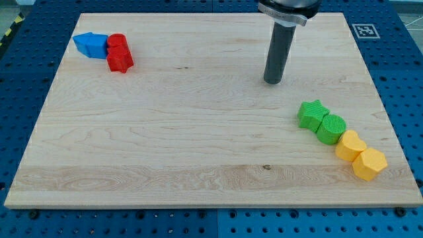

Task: Point your arm at center right

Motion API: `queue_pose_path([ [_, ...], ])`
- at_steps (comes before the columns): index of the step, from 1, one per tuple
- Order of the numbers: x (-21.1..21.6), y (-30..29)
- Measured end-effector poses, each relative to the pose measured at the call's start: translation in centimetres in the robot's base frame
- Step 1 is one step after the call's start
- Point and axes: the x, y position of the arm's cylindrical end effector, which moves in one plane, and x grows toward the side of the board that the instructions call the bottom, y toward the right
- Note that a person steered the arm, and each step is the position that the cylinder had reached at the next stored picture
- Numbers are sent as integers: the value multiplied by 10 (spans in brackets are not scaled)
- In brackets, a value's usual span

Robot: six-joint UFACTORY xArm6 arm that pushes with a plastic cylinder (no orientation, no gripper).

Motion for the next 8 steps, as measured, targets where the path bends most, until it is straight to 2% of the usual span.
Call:
queue_pose_path([
  [2, 5, 16],
  [3, 3, 42],
  [5, -3, 141],
  [6, -8, 142],
  [7, 61, 164],
  [8, 63, 164],
])
